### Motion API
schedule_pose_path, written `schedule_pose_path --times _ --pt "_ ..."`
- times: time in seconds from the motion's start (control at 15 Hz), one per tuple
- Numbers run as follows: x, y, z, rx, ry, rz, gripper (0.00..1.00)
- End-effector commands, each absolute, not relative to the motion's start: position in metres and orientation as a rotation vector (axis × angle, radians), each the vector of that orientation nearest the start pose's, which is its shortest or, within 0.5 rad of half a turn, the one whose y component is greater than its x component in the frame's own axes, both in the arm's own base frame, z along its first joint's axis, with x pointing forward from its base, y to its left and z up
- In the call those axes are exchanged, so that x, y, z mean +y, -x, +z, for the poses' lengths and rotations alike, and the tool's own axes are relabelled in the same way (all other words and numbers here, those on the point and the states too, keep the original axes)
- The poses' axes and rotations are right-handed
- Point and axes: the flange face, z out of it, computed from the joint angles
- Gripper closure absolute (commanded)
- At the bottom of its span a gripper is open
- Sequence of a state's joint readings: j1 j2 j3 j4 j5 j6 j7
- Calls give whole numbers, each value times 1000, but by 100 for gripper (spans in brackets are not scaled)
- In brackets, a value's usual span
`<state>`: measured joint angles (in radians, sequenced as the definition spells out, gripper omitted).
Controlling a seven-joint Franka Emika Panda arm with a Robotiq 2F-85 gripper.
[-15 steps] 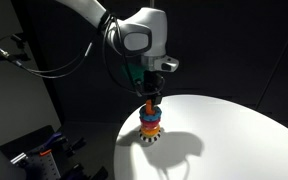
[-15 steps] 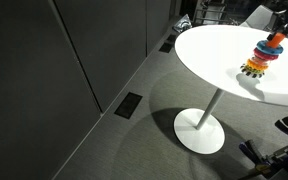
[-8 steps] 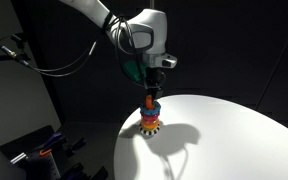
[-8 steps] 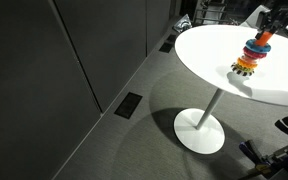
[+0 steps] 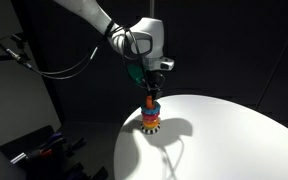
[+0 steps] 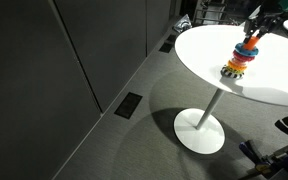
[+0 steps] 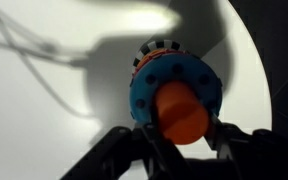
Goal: Move the ring stacking stand to the left and remove the blue ring from the ring stacking stand and place it to on the table
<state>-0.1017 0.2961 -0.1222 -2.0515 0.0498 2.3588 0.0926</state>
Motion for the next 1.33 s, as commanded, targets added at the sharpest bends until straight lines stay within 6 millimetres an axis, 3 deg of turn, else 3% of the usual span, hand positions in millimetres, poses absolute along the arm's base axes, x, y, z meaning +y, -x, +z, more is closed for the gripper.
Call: schedule_pose_path --times 0.0,0.13,0.2,0.27,0.33,0.6,1.27 --pt "-126 -591 300 547 3120 -80 80" --pt "-126 -593 301 545 3125 -80 80" --pt "-127 -593 300 546 3126 -77 75" --pt "-129 -592 301 547 3126 -72 30" --pt "-130 -591 301 547 3126 -71 30" --pt "-137 -580 305 551 3122 -55 1" --pt "-168 -537 307 601 3052 -105 0"
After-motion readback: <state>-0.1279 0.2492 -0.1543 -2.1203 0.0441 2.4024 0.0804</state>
